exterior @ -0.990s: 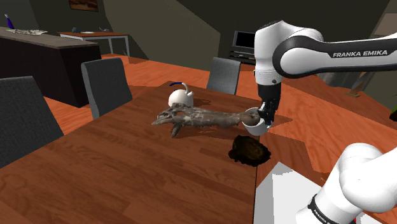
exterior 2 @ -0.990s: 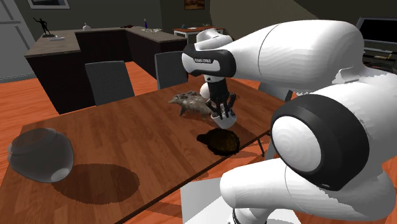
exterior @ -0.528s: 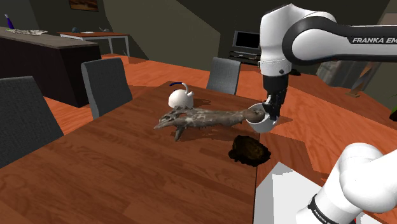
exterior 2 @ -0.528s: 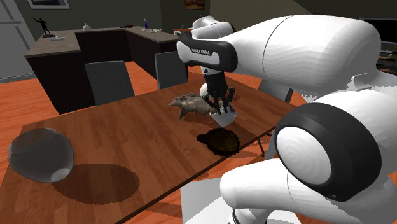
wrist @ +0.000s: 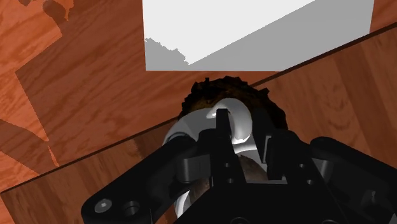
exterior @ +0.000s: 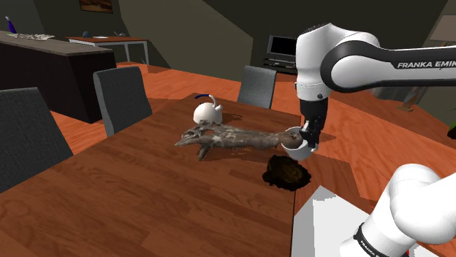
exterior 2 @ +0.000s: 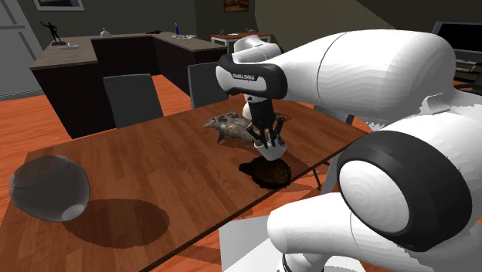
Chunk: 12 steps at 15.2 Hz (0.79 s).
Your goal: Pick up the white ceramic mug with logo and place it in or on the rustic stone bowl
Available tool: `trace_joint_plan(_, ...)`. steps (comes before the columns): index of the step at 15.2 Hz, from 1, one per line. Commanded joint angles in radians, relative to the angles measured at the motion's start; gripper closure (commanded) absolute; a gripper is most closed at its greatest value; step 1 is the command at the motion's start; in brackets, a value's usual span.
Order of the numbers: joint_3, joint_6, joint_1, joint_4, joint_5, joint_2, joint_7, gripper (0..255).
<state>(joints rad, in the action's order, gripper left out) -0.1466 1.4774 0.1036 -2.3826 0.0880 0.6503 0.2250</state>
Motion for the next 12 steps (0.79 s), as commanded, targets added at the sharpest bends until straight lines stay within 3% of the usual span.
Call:
trace_joint_plan(1, -0.001, 0.034, 0.001, -0.029, -0.001, 0.000, 0.005, 255)
trace_joint_plan(12, -0.006, 0.156, 0.004, -0.144, -0.005, -0.008, 0.022, 255)
